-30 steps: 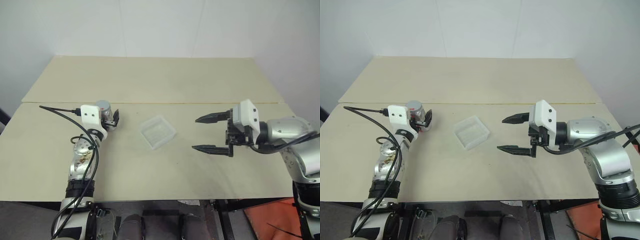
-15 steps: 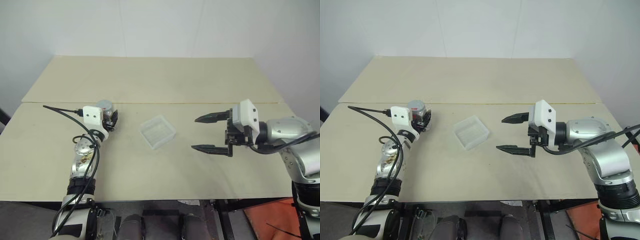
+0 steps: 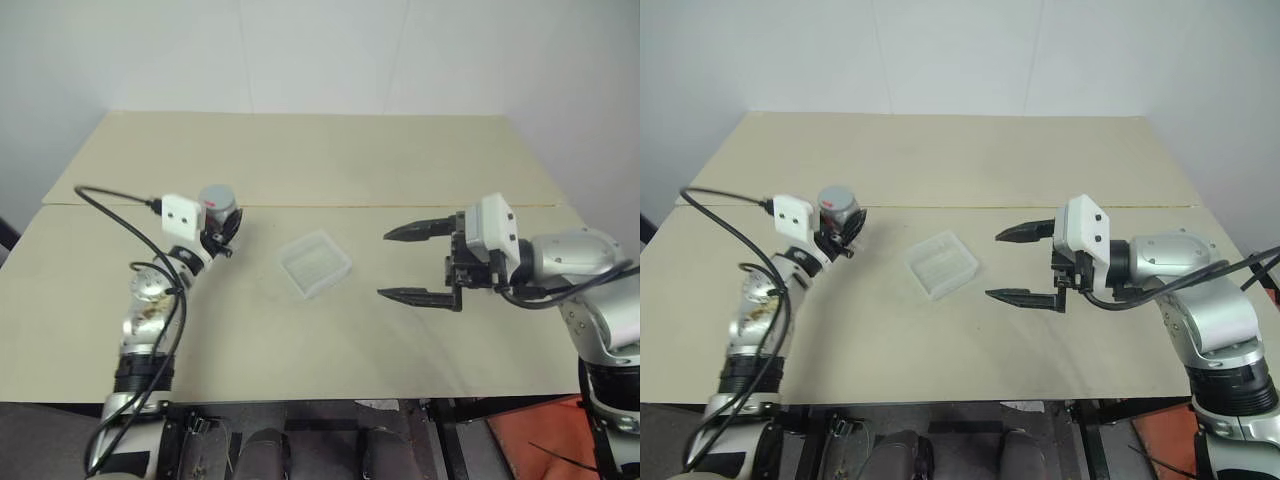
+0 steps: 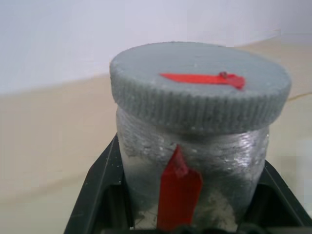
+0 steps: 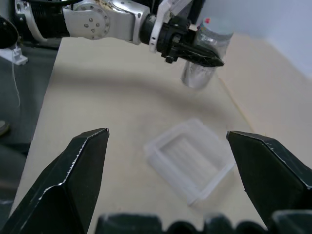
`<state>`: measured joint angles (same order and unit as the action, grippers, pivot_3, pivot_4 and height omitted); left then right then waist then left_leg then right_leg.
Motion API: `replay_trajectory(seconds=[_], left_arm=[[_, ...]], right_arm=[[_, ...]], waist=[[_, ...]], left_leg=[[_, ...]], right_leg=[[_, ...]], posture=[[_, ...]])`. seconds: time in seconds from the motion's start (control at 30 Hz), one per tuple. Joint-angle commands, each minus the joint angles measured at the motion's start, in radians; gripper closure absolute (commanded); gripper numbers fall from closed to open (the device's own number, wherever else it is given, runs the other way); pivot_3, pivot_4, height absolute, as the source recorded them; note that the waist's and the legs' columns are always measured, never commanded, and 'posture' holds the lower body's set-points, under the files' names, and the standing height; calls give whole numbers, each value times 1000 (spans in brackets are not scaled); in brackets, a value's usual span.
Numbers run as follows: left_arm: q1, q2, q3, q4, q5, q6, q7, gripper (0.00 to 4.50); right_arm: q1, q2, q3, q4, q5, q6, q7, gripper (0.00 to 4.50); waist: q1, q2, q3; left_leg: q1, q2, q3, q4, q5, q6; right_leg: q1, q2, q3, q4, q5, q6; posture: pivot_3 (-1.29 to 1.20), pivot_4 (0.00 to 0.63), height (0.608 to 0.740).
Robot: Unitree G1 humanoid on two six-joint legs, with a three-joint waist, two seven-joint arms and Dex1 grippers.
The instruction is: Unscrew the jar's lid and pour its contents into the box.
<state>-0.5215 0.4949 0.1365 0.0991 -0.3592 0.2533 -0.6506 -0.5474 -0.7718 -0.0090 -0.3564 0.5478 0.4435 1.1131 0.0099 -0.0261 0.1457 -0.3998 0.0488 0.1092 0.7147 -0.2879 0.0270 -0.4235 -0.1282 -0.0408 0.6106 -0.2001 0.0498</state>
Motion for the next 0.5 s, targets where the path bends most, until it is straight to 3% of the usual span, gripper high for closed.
replay_trajectory(seconds=[0.03, 0.2, 0.5], left_arm=[[-66, 120, -1, -74, -138, 115, -251, 2557], [-171, 181, -16, -4, -243, 201, -472, 2557], [-318, 69, -156, 168, -191, 122, -718, 2557]], right_arm=[[-78, 46, 6, -11, 29, 64, -76, 0], [-234, 143, 59, -22, 27, 266, -262, 0], [-387, 344, 67, 7, 92, 516, -492, 0]], waist=[[-5, 0, 0], [-11, 0, 0], [-2, 0, 0]], left_leg=[[0, 0, 0, 0, 0, 0], [0, 0, 0, 0, 1, -1], [-5, -1, 0, 1, 1, -1]], right_leg=[[-1, 0, 0, 0, 0, 0], [-1, 0, 0, 1, 0, 0], [-2, 0, -1, 2, 0, 0]], posture=[[0, 150, 740], [0, 150, 740], [0, 150, 740]])
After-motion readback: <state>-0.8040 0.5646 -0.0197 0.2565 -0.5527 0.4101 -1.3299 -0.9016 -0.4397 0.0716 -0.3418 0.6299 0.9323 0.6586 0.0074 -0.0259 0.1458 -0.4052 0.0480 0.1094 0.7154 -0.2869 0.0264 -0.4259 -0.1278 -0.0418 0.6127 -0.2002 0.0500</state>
